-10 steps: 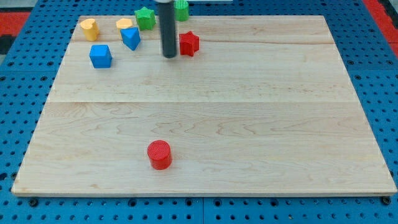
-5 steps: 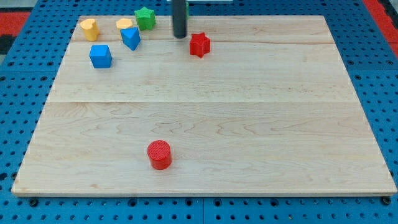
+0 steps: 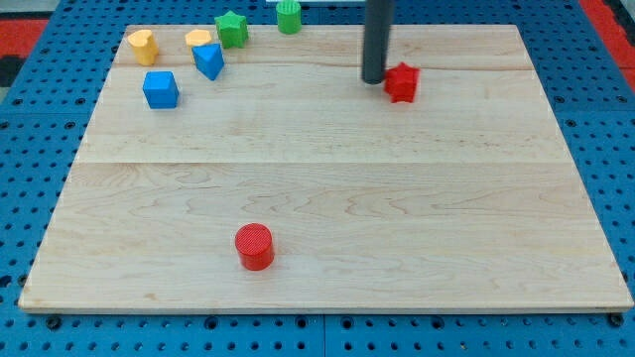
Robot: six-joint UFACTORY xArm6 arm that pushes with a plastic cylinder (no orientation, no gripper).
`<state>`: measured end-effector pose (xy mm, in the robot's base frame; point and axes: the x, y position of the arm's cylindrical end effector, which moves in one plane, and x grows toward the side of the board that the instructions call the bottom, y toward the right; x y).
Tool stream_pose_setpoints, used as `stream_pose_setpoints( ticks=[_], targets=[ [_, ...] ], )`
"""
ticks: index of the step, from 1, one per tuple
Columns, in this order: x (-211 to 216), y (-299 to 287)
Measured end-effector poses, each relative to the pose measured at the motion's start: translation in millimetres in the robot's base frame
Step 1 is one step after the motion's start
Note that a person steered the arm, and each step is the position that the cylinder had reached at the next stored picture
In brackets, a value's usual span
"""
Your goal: Move the red star horizontally to the right of the blue triangle
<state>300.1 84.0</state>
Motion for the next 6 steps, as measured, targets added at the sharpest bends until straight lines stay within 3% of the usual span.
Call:
stream_pose_setpoints(
  ticks=[2,4,5,6],
  targets=[
    [25,-17],
    [16,62],
    [71,66],
    [47,107]
  ],
)
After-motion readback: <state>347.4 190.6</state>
